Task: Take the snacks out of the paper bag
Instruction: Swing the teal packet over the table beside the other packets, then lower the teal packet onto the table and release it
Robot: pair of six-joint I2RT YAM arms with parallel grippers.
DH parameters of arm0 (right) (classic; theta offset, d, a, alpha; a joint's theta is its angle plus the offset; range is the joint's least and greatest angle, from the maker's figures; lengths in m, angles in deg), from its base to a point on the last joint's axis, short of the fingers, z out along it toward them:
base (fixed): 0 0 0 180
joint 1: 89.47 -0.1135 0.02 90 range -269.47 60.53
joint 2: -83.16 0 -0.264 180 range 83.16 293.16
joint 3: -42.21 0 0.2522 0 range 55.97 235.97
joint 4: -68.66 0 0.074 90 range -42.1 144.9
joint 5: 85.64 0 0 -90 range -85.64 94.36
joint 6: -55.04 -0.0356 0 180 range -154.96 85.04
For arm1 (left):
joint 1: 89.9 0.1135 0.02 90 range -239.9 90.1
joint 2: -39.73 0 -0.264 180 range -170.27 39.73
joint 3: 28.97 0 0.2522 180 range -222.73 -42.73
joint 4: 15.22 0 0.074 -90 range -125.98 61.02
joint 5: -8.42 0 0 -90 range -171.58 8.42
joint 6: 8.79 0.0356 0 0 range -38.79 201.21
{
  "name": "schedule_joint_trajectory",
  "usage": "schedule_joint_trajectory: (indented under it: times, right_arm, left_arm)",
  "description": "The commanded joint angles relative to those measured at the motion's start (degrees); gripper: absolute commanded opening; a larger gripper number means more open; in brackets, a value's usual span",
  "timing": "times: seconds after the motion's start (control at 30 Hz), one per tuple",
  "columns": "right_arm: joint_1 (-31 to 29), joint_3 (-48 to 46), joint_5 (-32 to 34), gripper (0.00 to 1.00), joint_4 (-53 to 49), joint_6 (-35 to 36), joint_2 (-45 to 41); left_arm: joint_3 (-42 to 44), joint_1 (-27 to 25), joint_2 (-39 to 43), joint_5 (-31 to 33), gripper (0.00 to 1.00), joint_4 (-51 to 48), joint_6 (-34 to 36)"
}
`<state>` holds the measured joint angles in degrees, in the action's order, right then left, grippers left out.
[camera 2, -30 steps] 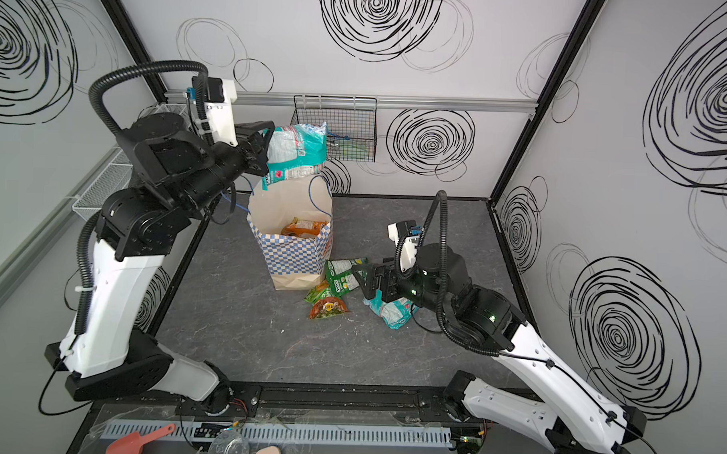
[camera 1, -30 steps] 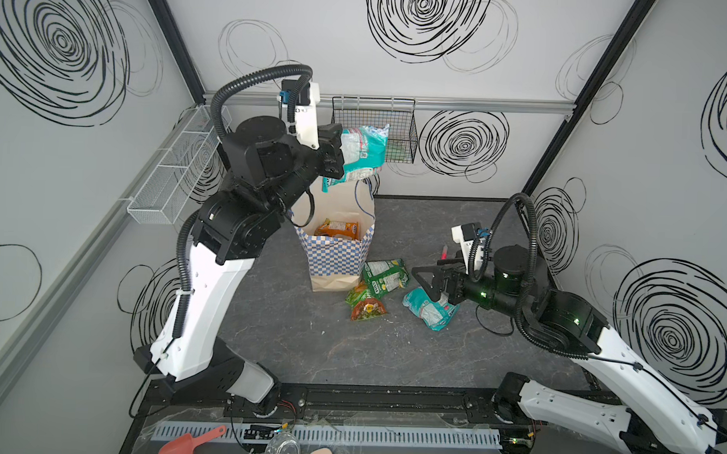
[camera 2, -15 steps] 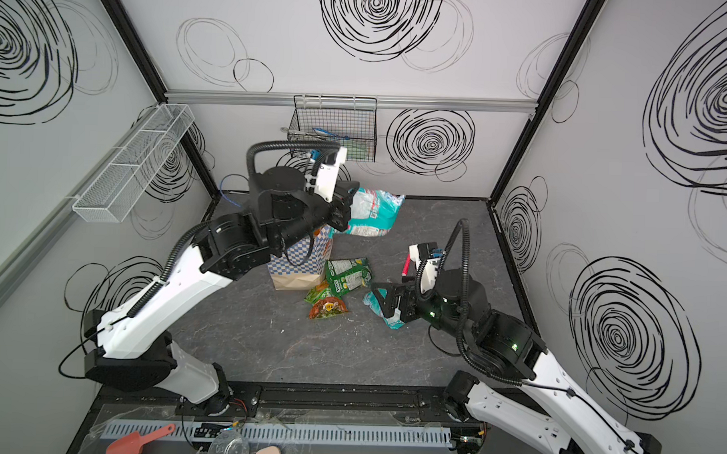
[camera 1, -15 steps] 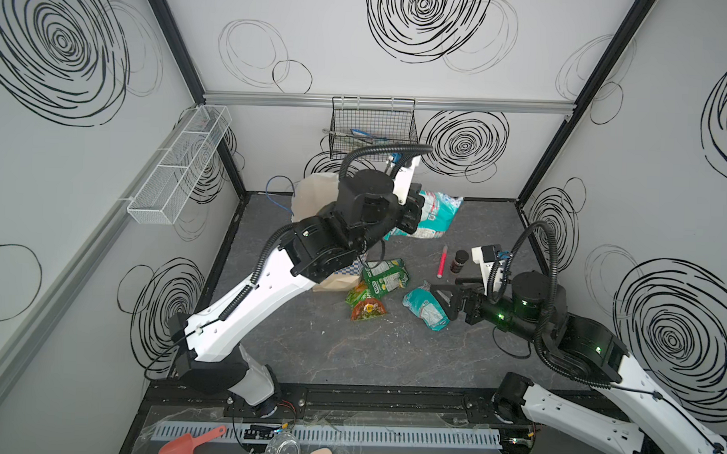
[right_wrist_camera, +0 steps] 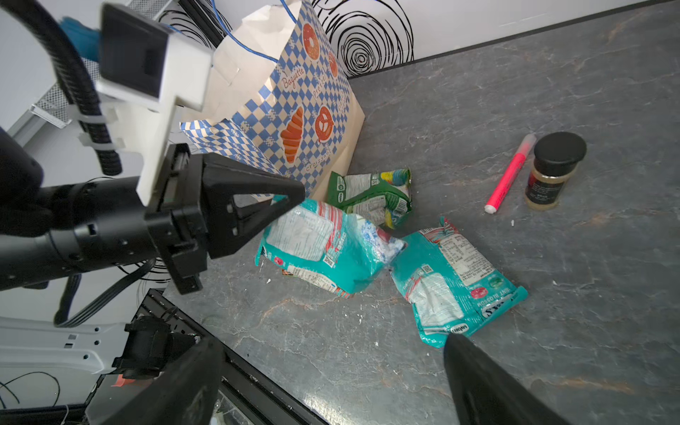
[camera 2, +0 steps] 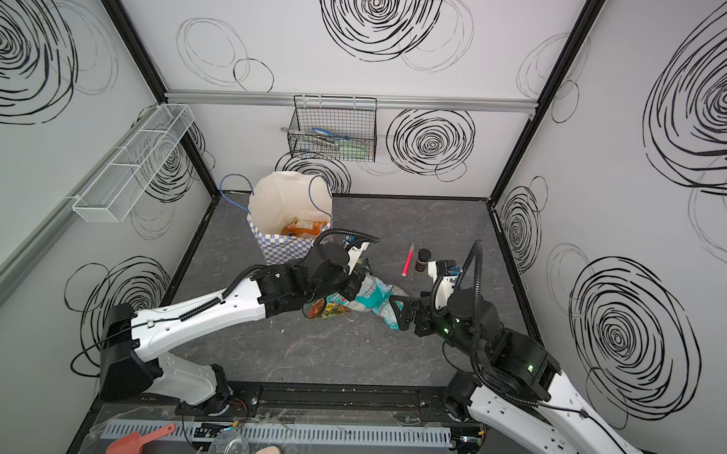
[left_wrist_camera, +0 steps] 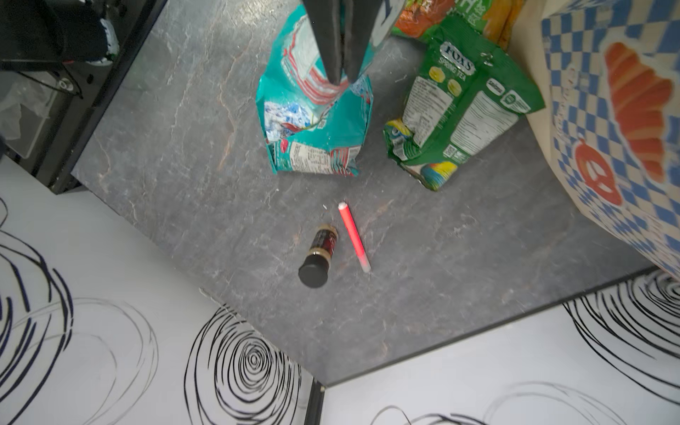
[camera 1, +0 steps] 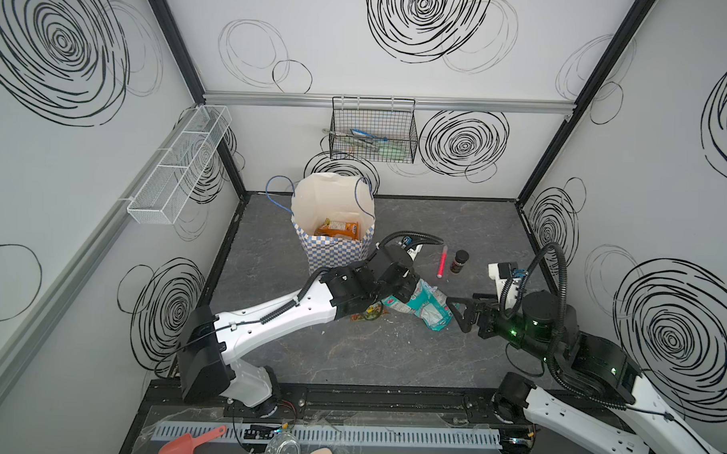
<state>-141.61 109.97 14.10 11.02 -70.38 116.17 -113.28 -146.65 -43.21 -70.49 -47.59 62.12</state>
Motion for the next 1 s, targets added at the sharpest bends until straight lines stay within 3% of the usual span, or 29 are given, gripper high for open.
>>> schedule_joint_trajectory:
  times: [0.0, 0.4, 0.53, 0.77, 0.97]
  right_arm:
    - [-0.15, -0.21, 1.08, 0.97, -0.85, -1.23, 0.28]
    - [-0.14, -0.3, 0.73, 0.97, 1.14, -1.58, 1.74]
    - [-0.09, -1.48, -0.91, 0.97, 0.82, -1.58, 2.1]
    - [-0.14, -5.48, -2.53, 0.97, -1.57, -1.57, 4.52]
    - [-0.15, -7.15, -2.57, 0.97, -0.17, -1.58, 3.81]
  left_arm:
    - [2.47, 1.3, -0.2, -3.6, 0.0, 10.77, -3.1]
    - [8.53, 6.55, -8.45, -0.55, 0.01, 17.08, 1.35]
    - [10.02, 6.97, -9.85, 2.45, 0.11, 18.18, 2.82]
    - [11.39, 7.16, -12.19, 2.88, 0.19, 19.32, 3.05]
    - [12.44, 6.96, -13.43, 3.31, 0.36, 19.03, 1.97]
